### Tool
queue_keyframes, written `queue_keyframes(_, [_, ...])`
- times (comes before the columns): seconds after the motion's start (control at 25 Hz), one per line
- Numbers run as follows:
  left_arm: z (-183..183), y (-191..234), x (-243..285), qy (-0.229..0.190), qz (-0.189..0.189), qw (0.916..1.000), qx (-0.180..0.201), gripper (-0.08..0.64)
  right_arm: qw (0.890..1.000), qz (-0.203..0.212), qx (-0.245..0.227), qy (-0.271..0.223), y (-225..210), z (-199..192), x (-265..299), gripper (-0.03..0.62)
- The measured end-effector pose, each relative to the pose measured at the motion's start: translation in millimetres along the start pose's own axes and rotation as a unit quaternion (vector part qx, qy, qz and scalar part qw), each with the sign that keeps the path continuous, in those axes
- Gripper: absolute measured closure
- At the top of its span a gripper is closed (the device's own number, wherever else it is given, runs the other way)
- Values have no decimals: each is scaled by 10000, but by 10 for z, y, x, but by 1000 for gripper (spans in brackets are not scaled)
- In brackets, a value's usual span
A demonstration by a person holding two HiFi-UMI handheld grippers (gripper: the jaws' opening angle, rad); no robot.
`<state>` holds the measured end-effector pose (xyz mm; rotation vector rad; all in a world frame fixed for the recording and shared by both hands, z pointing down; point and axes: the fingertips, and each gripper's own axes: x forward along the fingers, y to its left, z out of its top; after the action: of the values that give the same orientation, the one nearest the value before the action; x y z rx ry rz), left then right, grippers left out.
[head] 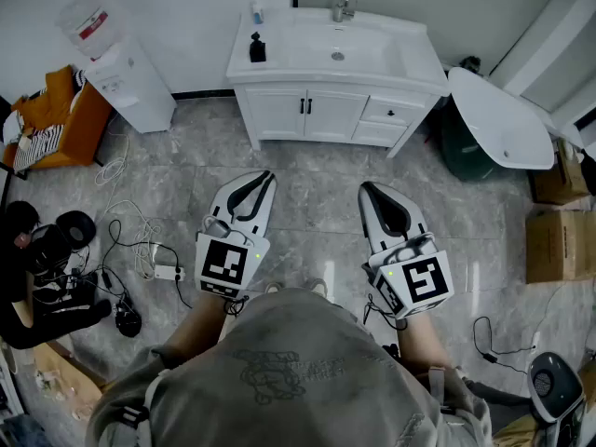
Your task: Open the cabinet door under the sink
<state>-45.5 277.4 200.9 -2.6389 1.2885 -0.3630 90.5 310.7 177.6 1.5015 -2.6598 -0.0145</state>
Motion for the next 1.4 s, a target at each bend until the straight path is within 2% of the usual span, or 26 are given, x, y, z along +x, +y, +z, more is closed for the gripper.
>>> queue_keyframes(0.28, [65, -13, -5, -74, -48, 10000, 44, 529, 9998, -33, 143, -147, -32, 53, 4, 561])
queue_keyframes(0.76, [115, -201, 158, -37, -104, 9999, 50, 529, 9997, 42, 241, -45, -252, -82, -43, 561])
queue_keyframes(1.4, [14, -654, 344, 197, 136, 9997, 45, 529, 9986, 347, 384, 49, -589, -427, -264, 561])
